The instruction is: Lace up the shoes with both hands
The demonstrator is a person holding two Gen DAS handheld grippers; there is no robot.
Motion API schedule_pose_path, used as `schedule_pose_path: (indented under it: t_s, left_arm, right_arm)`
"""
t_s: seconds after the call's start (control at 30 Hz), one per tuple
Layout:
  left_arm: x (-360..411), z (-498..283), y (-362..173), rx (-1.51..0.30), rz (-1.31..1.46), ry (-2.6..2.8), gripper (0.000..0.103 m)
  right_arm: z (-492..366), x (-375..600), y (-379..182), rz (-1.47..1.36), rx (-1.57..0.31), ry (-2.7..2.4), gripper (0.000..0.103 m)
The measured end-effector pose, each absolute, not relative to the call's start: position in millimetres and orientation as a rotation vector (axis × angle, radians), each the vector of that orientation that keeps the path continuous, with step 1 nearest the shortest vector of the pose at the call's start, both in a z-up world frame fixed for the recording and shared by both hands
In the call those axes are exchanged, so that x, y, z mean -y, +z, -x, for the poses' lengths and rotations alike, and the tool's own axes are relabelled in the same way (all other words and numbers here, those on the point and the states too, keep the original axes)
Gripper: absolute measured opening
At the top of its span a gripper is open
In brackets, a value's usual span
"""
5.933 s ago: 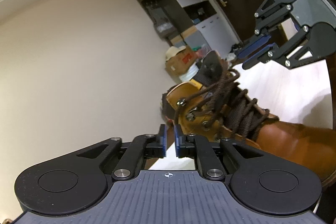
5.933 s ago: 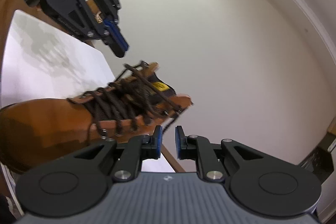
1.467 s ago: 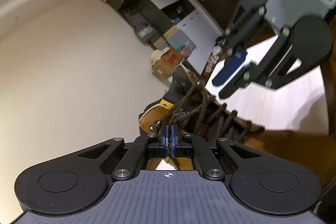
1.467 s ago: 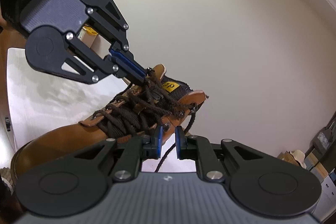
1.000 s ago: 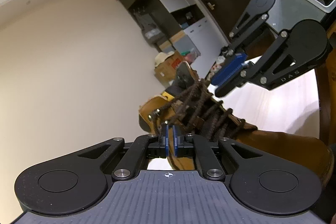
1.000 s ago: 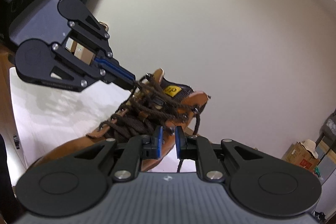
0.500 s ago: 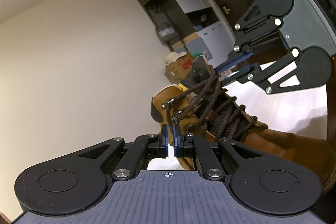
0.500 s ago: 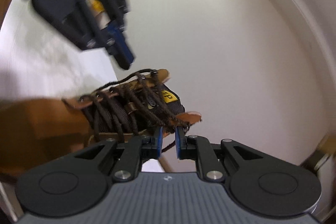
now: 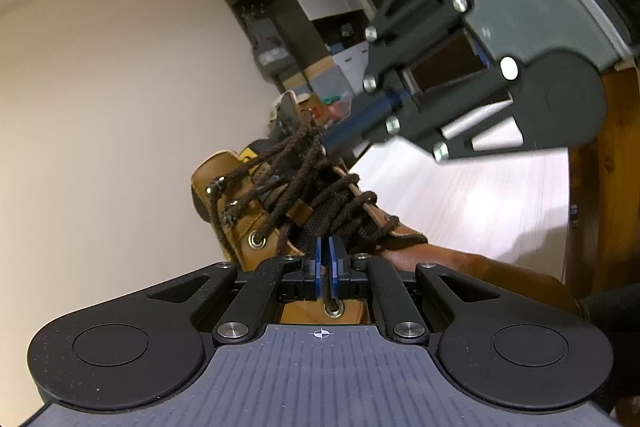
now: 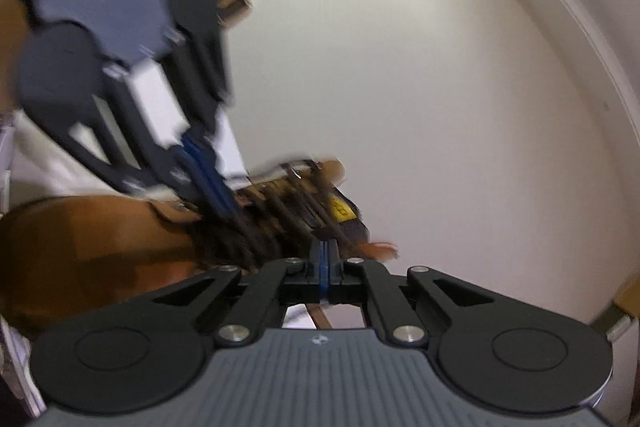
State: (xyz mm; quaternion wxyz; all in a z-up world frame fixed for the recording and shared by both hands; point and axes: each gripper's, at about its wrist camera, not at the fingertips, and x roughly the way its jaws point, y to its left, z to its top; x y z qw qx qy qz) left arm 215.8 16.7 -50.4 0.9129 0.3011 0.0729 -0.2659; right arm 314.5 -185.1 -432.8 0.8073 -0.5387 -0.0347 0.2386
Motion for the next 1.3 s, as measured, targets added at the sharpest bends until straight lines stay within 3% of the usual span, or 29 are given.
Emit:
schedule_pose_path:
  t_s: [0.2,0.3,0.63,0.7,0.73,0.83,0.87,0.93,1.2,1.3]
  left_arm:
    - [-36,-217,-39,-0.130,-0.544,-0.512,0.007]
    - [-55,-232,-31,-0.156,-0.447,-0.476,0.013]
    - [-78,-272,-25,-0.254,-0.280,-0.525,0.023]
    - [-82,-274,-25,-0.251,-0.277,-0.488,0.003]
    - [-83,-275,-25,-0.251,-0.273,-0.473,0.002]
    - [-90,-276,-28,-0.271,-0.242,-0.499,0.002]
    - [-90,-275,-30,-0.274,-0.247,-0.505,0.002]
    - [-90,-272,-34,-0.283,-0.258,-0.522,0.002]
    - [-88,-265,-37,-0.289,-0.258,-0.522,0.003]
    - [-91,-261,-37,-0.296,-0.240,-0.495,0.008]
  right_arm:
    - [-326,199,-422,1.011,0.032,0.474,0.005]
    - [-341,219,-409,0.847,-0.051,0.485,0.015]
    - [-395,261,-394,0.476,-0.244,0.605,0.016]
    - [-401,263,-393,0.450,-0.248,0.627,0.016]
    - [-403,264,-393,0.436,-0.248,0.636,0.016]
    - [-413,268,-393,0.375,-0.267,0.667,0.014]
    - [-415,270,-394,0.357,-0.281,0.683,0.003]
    - [-422,271,-398,0.332,-0.316,0.697,0.002]
    - [-411,273,-416,0.347,-0.398,0.694,0.001]
    - [-409,276,-413,0.331,-0.410,0.678,0.008]
